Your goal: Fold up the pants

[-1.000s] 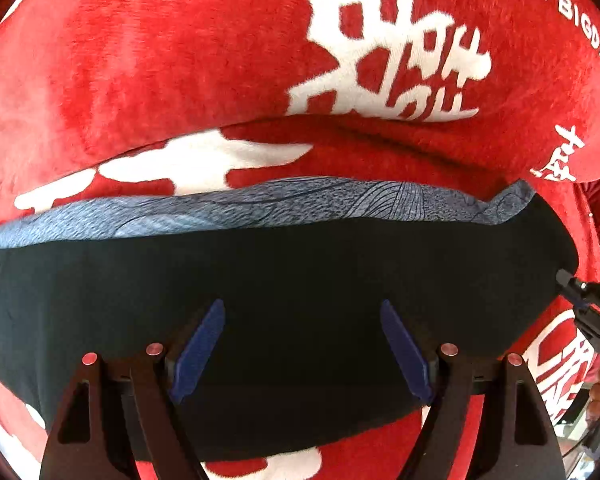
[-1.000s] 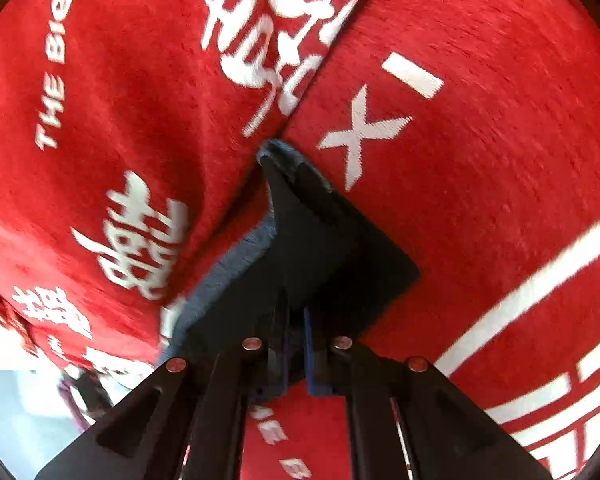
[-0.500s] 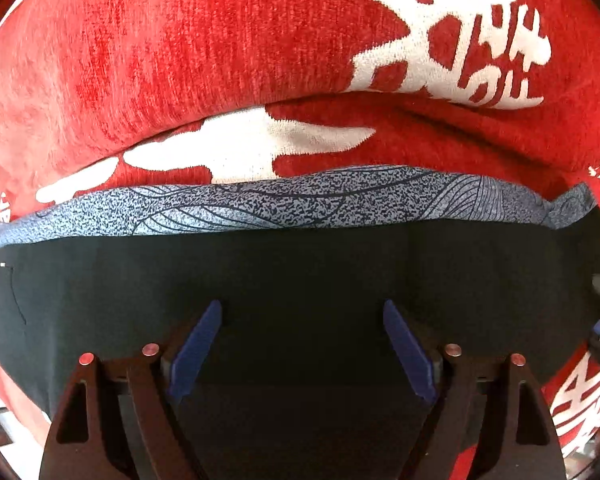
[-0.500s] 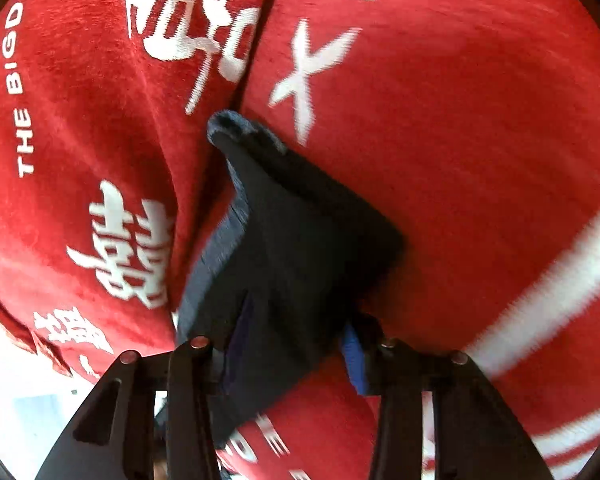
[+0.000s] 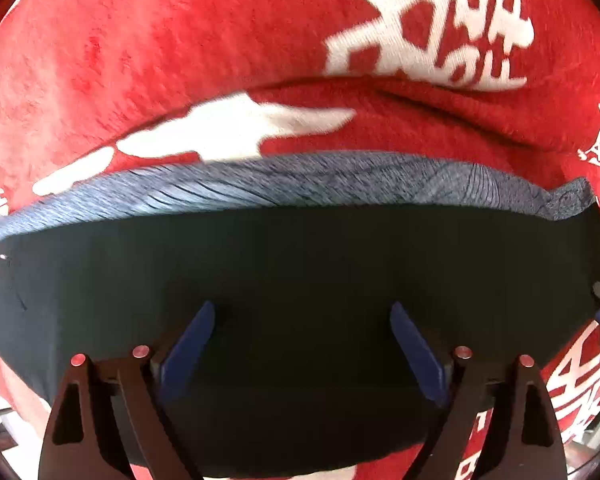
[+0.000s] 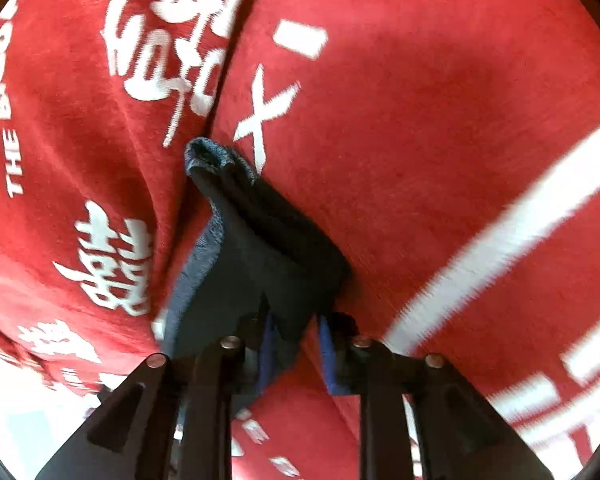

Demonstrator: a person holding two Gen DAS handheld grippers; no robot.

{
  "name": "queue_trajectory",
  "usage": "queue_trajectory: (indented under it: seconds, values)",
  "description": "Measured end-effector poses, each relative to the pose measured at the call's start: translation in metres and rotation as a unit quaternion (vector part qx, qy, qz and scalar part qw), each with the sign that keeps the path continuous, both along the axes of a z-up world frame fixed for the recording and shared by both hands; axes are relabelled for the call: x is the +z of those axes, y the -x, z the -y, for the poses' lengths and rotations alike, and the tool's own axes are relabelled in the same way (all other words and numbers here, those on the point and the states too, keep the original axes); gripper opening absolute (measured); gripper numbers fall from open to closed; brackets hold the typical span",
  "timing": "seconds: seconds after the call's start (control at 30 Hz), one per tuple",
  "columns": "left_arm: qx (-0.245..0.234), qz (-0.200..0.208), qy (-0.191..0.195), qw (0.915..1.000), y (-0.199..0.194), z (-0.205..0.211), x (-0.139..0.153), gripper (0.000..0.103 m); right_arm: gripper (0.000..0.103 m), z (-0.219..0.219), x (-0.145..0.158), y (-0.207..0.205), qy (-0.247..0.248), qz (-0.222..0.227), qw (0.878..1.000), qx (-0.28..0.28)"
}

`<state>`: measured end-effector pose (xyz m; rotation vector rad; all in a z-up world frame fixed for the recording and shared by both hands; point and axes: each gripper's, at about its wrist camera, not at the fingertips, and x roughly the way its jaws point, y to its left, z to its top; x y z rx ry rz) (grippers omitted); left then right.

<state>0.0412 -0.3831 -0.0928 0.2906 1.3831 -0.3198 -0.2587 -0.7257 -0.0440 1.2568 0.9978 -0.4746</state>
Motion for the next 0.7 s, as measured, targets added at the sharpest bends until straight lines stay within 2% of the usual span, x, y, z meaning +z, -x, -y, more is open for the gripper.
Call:
queue_trajectory:
  seconds: [0.03, 0.1, 0.13, 0.17, 0.27, 0.33, 0.37, 0.4, 0.43, 0.47, 0.53, 0.7]
  values:
    - [-0.003, 0.012, -0.002, 0.9999, -0.006, -0.003, 0.008, 0.091, 0.027, -0.004, 0.014, 0.002, 0.028, -0.013, 1.000, 0.005]
    - [-0.006, 0.030, -0.004, 0.9995, -0.011, -0.005, 0.019, 0.091, 0.027, -0.015, 0.049, 0.002, 0.092, -0.006, 0.995, 0.033]
    - [-0.006, 0.036, -0.004, 0.9993, -0.015, -0.005, 0.022, 0.091, 0.027, -0.025, 0.067, -0.009, 0.131, 0.002, 0.989, 0.073]
    - [-0.007, 0.038, -0.005, 0.9993, -0.018, -0.004, 0.022, 0.091, 0.027, -0.030, 0.073, -0.020, 0.147, 0.006, 0.984, 0.103]
    - [-0.007, 0.041, -0.025, 0.9988, -0.034, 0.008, 0.011, 0.091, 0.027, -0.041, 0.063, -0.071, 0.176, -0.010, 0.965, 0.194]
    - [-0.001, 0.044, -0.040, 0.9982, -0.041, 0.015, 0.000, 0.091, 0.027, -0.037, 0.042, -0.107, 0.184, -0.023, 0.957, 0.223]
    - [0.004, 0.043, -0.044, 0.9981, -0.046, 0.018, -0.007, 0.091, 0.027, -0.032, 0.029, -0.122, 0.191, -0.043, 0.953, 0.233]
    - [0.014, 0.050, -0.037, 0.9980, -0.052, 0.018, -0.009, 0.091, 0.027, -0.025, 0.019, -0.132, 0.200, -0.061, 0.949, 0.235]
    - [0.026, 0.056, -0.032, 0.9976, -0.060, 0.017, -0.010, 0.091, 0.016, -0.016, 0.012, -0.138, 0.213, -0.074, 0.947, 0.229]
    - [0.032, 0.052, -0.031, 0.9976, -0.066, 0.017, -0.012, 0.096, 0.013, -0.010, 0.011, -0.141, 0.220, -0.071, 0.948, 0.220]
    - [0.064, 0.052, -0.024, 0.9963, -0.082, 0.006, -0.012, 0.098, 0.003, 0.001, 0.013, -0.141, 0.235, -0.072, 0.949, 0.196]
    - [0.097, 0.043, -0.037, 0.9936, -0.100, -0.031, -0.003, 0.098, 0.009, 0.005, 0.024, -0.126, 0.224, -0.069, 0.961, 0.149]
